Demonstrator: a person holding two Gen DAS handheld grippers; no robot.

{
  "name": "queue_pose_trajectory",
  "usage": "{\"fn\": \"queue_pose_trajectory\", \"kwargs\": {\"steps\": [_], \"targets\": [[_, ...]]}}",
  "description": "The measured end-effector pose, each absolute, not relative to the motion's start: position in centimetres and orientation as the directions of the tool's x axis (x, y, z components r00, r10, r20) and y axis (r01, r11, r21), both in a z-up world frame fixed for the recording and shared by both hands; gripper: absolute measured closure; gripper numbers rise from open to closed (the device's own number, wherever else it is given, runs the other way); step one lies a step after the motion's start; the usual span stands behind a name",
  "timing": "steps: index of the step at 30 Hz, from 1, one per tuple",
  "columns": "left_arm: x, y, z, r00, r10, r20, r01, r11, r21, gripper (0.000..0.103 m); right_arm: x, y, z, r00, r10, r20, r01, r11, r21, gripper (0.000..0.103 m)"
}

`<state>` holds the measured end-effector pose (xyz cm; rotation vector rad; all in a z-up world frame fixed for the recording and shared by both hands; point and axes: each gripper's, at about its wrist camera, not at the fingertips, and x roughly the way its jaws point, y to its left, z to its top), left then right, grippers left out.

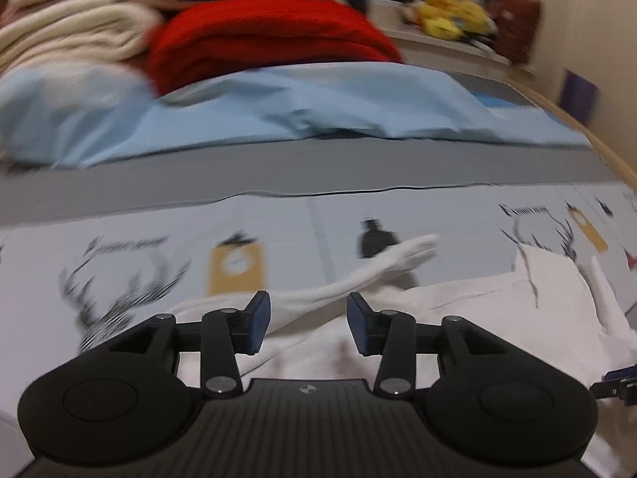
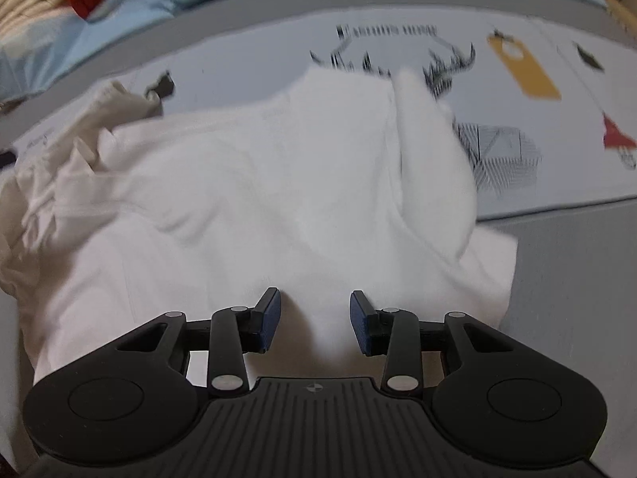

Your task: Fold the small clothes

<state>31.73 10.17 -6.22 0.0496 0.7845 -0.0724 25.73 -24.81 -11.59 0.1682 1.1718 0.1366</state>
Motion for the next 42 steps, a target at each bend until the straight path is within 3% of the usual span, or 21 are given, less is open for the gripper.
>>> {"fn": "queue_pose_trajectory", "kwargs": {"steps": [10,11,12,14,18,22,30,34,42], "targets": [[37.8,3.5,-10.4,0.679,-0.057,-0.732,0.198,0.974,0.108,0.055,26.1,-24.2,-11.7,0.342,0.180,-0.922,-0.054,0.984,0.172,0.061],[38.1,3.5,-10.7,0.679,-0.046,-0.733,0.192,0.975,0.116,0.064,26.1,-24.2,-11.7,0.340,0.179,-0.923,-0.061,0.984,0.168,0.061],[38.3,3.5,-10.9,0.677,-0.034,-0.736,0.183,0.976,0.122,0.086,26.2,-24.1,-11.8,0.337,0.179,-0.924,-0.067,0.984,0.166,0.061],[38.7,4.2,-10.9,0.658,-0.039,-0.752,0.186,0.976,0.112,0.098,26.4,-24.1,-11.9,0.331,0.182,-0.926,-0.073,0.983,0.167,0.060],[37.6,7.7,-8.3,0.700,-0.003,-0.714,0.155,0.977,0.148,0.099,26.7,-24.2,-12.0,0.324,0.186,-0.928,-0.072,0.982,0.172,0.059],[35.1,14.9,-4.3,0.751,0.088,-0.654,0.018,0.988,0.153,0.099,26.7,-24.1,-12.0,0.320,0.183,-0.930,-0.073,0.983,0.169,0.059],[25.8,35.6,1.3,0.666,0.431,-0.609,-0.532,0.846,0.016,0.099,26.4,-23.3,-11.8,0.331,0.149,-0.932,-0.067,0.989,0.134,0.059],[21.1,41.9,2.5,0.579,0.556,-0.597,-0.695,0.719,-0.004,0.099,26.1,-23.2,-11.8,0.337,0.131,-0.932,-0.065,0.991,0.116,0.057],[19.5,45.7,3.8,0.628,0.491,-0.604,-0.705,0.688,-0.173,0.100,26.1,-23.3,-12.3,0.341,0.086,-0.936,-0.061,0.996,0.070,0.056]]}}
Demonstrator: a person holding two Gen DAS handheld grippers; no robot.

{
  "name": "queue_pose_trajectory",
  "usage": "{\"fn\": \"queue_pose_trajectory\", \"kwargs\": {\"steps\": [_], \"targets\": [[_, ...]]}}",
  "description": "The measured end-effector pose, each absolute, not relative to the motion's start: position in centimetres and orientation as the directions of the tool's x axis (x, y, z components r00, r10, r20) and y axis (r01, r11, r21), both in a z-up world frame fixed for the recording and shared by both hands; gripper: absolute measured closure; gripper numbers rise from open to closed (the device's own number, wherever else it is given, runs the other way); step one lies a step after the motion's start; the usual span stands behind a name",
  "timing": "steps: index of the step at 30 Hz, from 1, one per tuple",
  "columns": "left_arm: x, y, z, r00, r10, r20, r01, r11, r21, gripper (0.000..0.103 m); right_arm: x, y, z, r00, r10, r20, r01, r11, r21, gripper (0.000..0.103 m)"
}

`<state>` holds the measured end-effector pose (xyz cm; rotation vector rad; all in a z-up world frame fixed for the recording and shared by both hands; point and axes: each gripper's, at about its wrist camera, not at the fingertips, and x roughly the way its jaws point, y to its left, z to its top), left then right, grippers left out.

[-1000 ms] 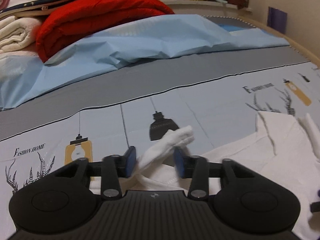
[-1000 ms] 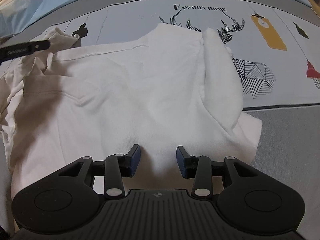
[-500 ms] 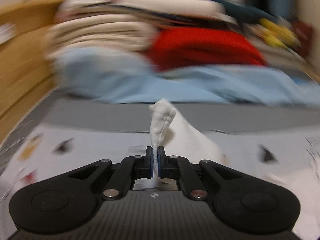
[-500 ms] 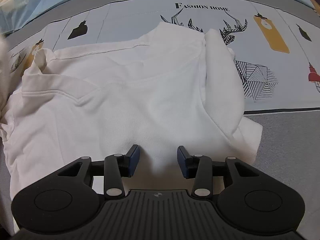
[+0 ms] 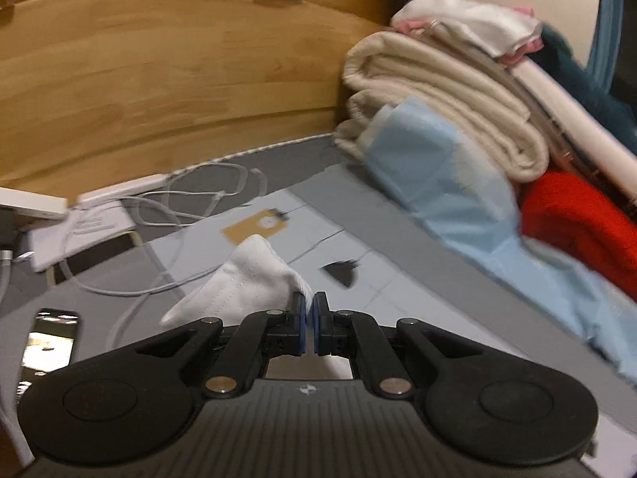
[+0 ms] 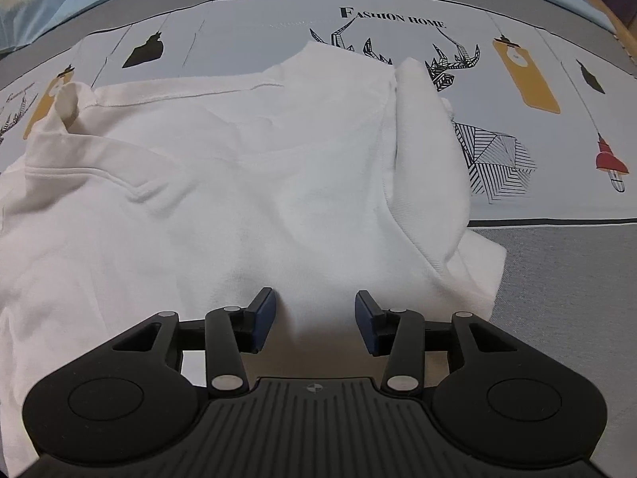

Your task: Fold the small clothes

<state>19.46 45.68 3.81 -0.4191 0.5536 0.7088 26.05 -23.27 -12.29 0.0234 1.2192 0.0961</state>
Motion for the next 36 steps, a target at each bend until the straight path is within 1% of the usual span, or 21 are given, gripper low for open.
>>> {"fn": "queue_pose_trajectory", "kwargs": {"steps": [1,2,3,5,6,7,8,10,12,13,14,15,16,17,18,20,24,27,31,33,36], "targets": [[19.5,45.4,4.4,0.671,0.469,-0.573,-0.676,0.706,-0.213,0.100,26.1,-23.2,-12.3,0.341,0.082,-0.937,-0.063,0.996,0.064,0.056],[19.4,45.1,5.7,0.742,0.437,-0.509,-0.621,0.734,-0.276,0.100,26.1,-23.1,-12.3,0.341,0.077,-0.937,-0.062,0.996,0.060,0.056],[18.9,44.6,6.9,0.794,0.418,-0.442,-0.572,0.760,-0.308,0.100,26.2,-23.0,-12.3,0.341,0.074,-0.937,-0.061,0.997,0.056,0.056],[17.4,43.3,9.5,0.876,0.400,-0.268,-0.473,0.821,-0.321,0.100,26.4,-22.9,-12.3,0.340,0.072,-0.938,-0.060,0.997,0.055,0.056],[16.7,43.0,10.1,0.889,0.400,-0.224,-0.455,0.830,-0.323,0.100,26.4,-23.0,-12.3,0.339,0.073,-0.938,-0.057,0.997,0.057,0.056],[16.1,43.4,10.1,0.881,0.414,-0.230,-0.471,0.815,-0.337,0.100,26.4,-23.0,-12.3,0.338,0.075,-0.938,-0.052,0.997,0.061,0.056],[15.9,44.1,9.4,0.865,0.426,-0.264,-0.499,0.788,-0.360,0.100,26.4,-23.0,-12.3,0.338,0.077,-0.938,-0.048,0.997,0.064,0.056],[15.8,46.5,6.3,0.790,0.455,-0.410,-0.602,0.699,-0.385,0.100,26.4,-23.1,-12.3,0.338,0.078,-0.938,-0.050,0.997,0.065,0.056],[16.2,48.0,3.3,0.644,0.499,-0.579,-0.736,0.611,-0.292,0.099,26.2,-23.2,-12.3,0.340,0.080,-0.937,-0.057,0.996,0.064,0.056],[16.7,48.6,1.7,0.541,0.507,-0.671,-0.792,0.575,-0.204,0.098,26.2,-23.3,-12.2,0.340,0.082,-0.937,-0.057,0.996,0.067,0.056],[17.2,48.6,0.6,0.460,0.510,-0.727,-0.820,0.558,-0.127,0.098,26.1,-23.5,-12.1,0.340,0.085,-0.937,-0.054,0.996,0.071,0.056],[17.4,48.3,0.2,0.433,0.512,-0.742,-0.820,0.566,-0.089,0.098,26.1,-23.7,-12.0,0.340,0.089,-0.936,-0.050,0.996,0.076,0.056],[17.6,47.3,0.5,0.443,0.522,-0.729,-0.806,0.589,-0.068,0.098,26.2,-24.0,-11.8,0.345,0.095,-0.934,-0.041,0.995,0.086,0.056],[18.0,46.1,1.3,0.468,0.536,-0.703,-0.785,0.618,-0.052,0.093,26.1,-24.5,-11.4,0.363,0.109,-0.925,-0.026,0.994,0.107,0.056],[18.5,44.9,2.1,0.497,0.541,-0.678,-0.760,0.648,-0.040,0.086,26.1,-24.9,-10.9,0.390,0.122,-0.913,-0.012,0.992,0.128,0.056],[19.3,41.9,3.7,0.568,0.519,-0.639,-0.696,0.718,-0.036,0.080,26.0,-26.3,-9.2,0.470,0.148,-0.870,0.009,0.985,0.172,0.056],[20.4,34.6,5.3,0.673,0.351,-0.651,-0.547,0.828,-0.119,0.080,25.6,-31.0,-6.4,0.604,0.127,-0.786,0.116,0.962,0.245,0.057],[20.6,27.1,5.7,0.709,0.206,-0.675,-0.408,0.900,-0.154,0.080,25.4,-35.4,-5.8,0.647,0.091,-0.757,0.242,0.917,0.316,0.057],[21.2,16.1,4.0,0.720,0.033,-0.694,-0.207,0.964,-0.169,0.080,25.4,-39.6,-7.5,0.616,0.068,-0.785,0.365,0.858,0.361,0.056],[21.4,11.5,2.4,0.694,-0.042,-0.719,-0.118,0.978,-0.172,0.080,25.3,-40.4,-9.4,0.569,0.125,-0.813,0.393,0.827,0.402,0.056],[21.8,6.0,-0.4,0.658,-0.074,-0.749,-0.006,0.995,-0.104,0.080,25.6,-40.4,-11.7,0.528,0.208,-0.823,0.400,0.795,0.457,0.056]]}}
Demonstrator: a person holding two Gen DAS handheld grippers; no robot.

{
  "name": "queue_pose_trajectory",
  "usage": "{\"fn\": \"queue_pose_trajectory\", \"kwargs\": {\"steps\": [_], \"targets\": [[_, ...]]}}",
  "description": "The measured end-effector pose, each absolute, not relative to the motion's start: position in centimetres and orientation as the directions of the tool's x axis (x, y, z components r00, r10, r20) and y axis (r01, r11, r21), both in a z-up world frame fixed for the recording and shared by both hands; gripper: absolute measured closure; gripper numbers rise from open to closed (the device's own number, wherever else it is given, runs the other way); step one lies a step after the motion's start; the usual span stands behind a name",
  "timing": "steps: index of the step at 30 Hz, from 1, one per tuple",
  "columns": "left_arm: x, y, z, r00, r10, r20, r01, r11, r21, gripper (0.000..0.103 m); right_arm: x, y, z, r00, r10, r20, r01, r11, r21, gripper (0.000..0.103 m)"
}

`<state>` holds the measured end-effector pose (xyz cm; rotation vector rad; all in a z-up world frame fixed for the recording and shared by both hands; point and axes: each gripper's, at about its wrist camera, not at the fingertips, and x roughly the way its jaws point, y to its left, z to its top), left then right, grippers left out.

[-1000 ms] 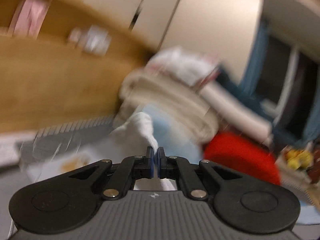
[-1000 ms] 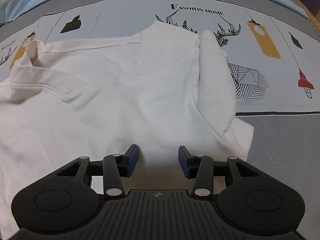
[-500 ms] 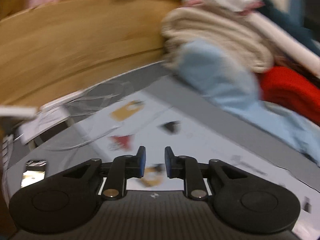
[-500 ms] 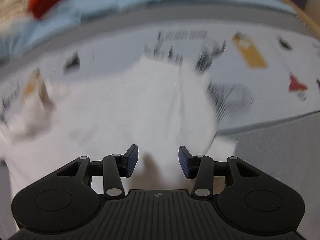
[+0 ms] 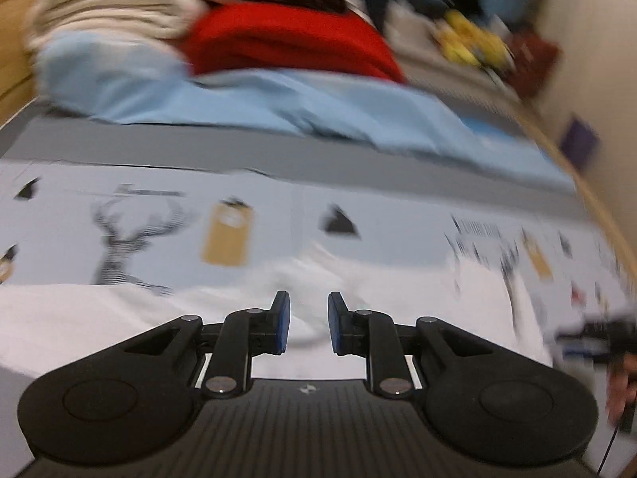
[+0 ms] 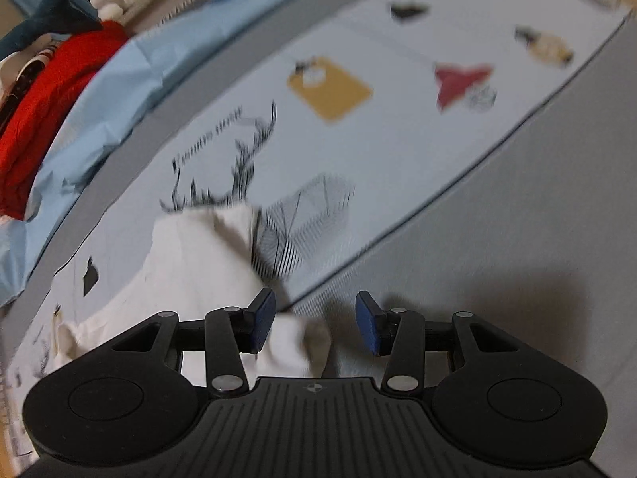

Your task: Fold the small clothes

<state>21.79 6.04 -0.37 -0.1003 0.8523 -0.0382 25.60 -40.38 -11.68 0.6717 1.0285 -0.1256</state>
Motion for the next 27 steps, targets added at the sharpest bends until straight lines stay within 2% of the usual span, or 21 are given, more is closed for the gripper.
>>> {"fn": "queue_pose_trajectory", "kwargs": {"steps": [3,6,7,8,9,12,14,16,17,19,21,22,24,27], "targets": [[22.5,2.7,-2.3,0.646,-0.077,-0.759,0.076,0.996,-0.036,0.080,25.9,-39.7,-13.2,0.499,0.232,-0.835,0.400,0.793,0.460,0.053],[23.1,1.1,-3.5,0.639,-0.089,-0.764,0.095,0.995,-0.037,0.080,26.2,-39.0,-14.4,0.463,0.288,-0.838,0.403,0.774,0.488,0.054],[23.5,1.2,-3.6,0.636,-0.094,-0.766,0.097,0.994,-0.042,0.080,26.2,-38.7,-14.6,0.456,0.288,-0.842,0.405,0.776,0.484,0.058],[23.8,1.1,-3.8,0.633,-0.095,-0.768,0.099,0.994,-0.041,0.080,26.1,-38.4,-14.5,0.461,0.283,-0.841,0.402,0.778,0.483,0.083],[24.2,1.7,-3.7,0.633,-0.093,-0.769,0.099,0.994,-0.039,0.081,26.0,-38.3,-14.1,0.474,0.285,-0.833,0.391,0.780,0.489,0.099],[25.0,2.1,-3.4,0.637,-0.093,-0.765,0.104,0.994,-0.035,0.080,25.6,-36.7,-11.1,0.560,0.260,-0.787,0.307,0.817,0.488,0.100],[25.3,2.5,-3.1,0.641,-0.086,-0.763,0.098,0.995,-0.030,0.080,24.9,-33.5,-8.1,0.626,0.355,-0.694,0.101,0.846,0.524,0.100],[25.5,3.2,-3.0,0.643,-0.081,-0.762,0.083,0.996,-0.036,0.080,23.4,-28.6,-5.6,0.576,0.576,-0.581,-0.258,0.802,0.539,0.099],[25.7,3.5,-3.0,0.642,-0.077,-0.763,0.073,0.997,-0.039,0.080,22.5,-26.4,-5.3,0.506,0.647,-0.571,-0.384,0.761,0.522,0.099],[26.0,4.2,-3.1,0.639,-0.070,-0.766,0.057,0.997,-0.043,0.081,21.5,-23.3,-6.4,0.365,0.680,-0.636,-0.485,0.722,0.494,0.097],[26.2,4.5,-3.2,0.636,-0.073,-0.768,0.053,0.997,-0.052,0.080,21.8,-23.0,-7.6,0.288,0.674,-0.681,-0.464,0.720,0.516,0.086],[26.2,4.6,-3.2,0.635,-0.074,-0.769,0.055,0.997,-0.050,0.081,22.1,-23.7,-7.6,0.304,0.667,-0.681,-0.435,0.733,0.523,0.081],[26.2,4.7,-3.2,0.636,-0.074,-0.768,0.062,0.997,-0.045,0.081,23.0,-26.4,-6.9,0.385,0.662,-0.643,-0.345,0.749,0.565,0.056],[26.2,5.0,-3.3,0.638,-0.073,-0.767,0.066,0.997,-0.040,0.081,24.7,-31.7,-6.9,0.558,0.566,-0.607,-0.109,0.775,0.622,0.053]]}}
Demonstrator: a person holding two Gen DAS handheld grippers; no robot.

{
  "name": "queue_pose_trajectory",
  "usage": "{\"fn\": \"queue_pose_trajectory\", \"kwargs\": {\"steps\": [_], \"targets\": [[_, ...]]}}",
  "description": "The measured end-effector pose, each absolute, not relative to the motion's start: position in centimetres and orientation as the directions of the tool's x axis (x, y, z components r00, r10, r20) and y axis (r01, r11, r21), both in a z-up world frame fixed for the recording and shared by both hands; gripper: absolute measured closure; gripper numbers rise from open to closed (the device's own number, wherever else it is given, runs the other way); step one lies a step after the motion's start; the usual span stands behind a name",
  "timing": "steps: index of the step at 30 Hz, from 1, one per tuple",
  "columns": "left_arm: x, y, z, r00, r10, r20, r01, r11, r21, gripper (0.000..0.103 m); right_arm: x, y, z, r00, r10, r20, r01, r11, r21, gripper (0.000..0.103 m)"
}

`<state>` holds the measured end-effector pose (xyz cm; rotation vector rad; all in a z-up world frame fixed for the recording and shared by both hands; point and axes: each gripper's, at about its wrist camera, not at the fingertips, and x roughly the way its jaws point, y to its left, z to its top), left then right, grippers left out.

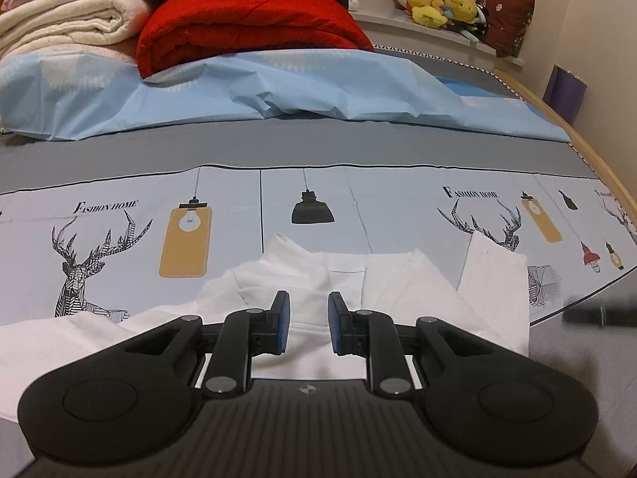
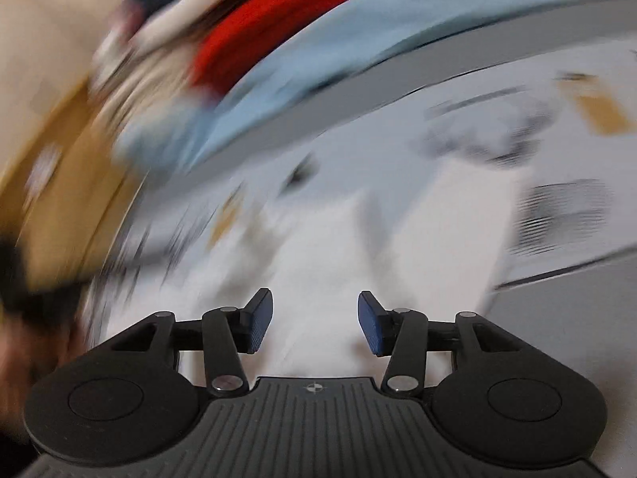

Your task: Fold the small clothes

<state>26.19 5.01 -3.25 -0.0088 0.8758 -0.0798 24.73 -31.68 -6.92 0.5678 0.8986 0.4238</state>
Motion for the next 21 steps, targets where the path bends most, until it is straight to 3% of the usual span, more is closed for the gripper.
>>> {"fn": "queue_pose_trajectory", "kwargs": {"steps": [4,8,10,12,17,21], "targets": [[26.1,5.3,-3.6,0.632,-0.066,-0.772,0.063,0.997,-0.034,0.080,27.4,-35.0,-10.9,0.583,0.339,-0.739,0.165,0.841,0.516,0.054],[26.1,5.3,-3.5,0.632,-0.070,-0.772,0.062,0.997,-0.040,0.080,29.5,-35.3,-15.4,0.521,0.290,-0.803,0.254,0.845,0.470,0.055],[26.1,5.3,-3.6,0.631,-0.070,-0.772,0.063,0.997,-0.039,0.080,30.1,-34.3,-14.9,0.551,0.277,-0.787,0.201,0.872,0.447,0.058],[26.3,5.3,-3.8,0.626,-0.068,-0.777,0.066,0.997,-0.034,0.080,30.9,-33.2,-14.9,0.547,0.307,-0.779,0.104,0.898,0.427,0.100],[26.7,5.5,-4.2,0.620,-0.058,-0.783,0.060,0.998,-0.027,0.081,31.3,-33.1,-13.1,0.572,0.329,-0.751,-0.005,0.917,0.398,0.101],[26.8,5.3,-4.4,0.620,-0.052,-0.783,0.072,0.997,-0.009,0.080,31.0,-39.7,-7.2,0.730,0.327,-0.600,-0.012,0.884,0.467,0.101]]}}
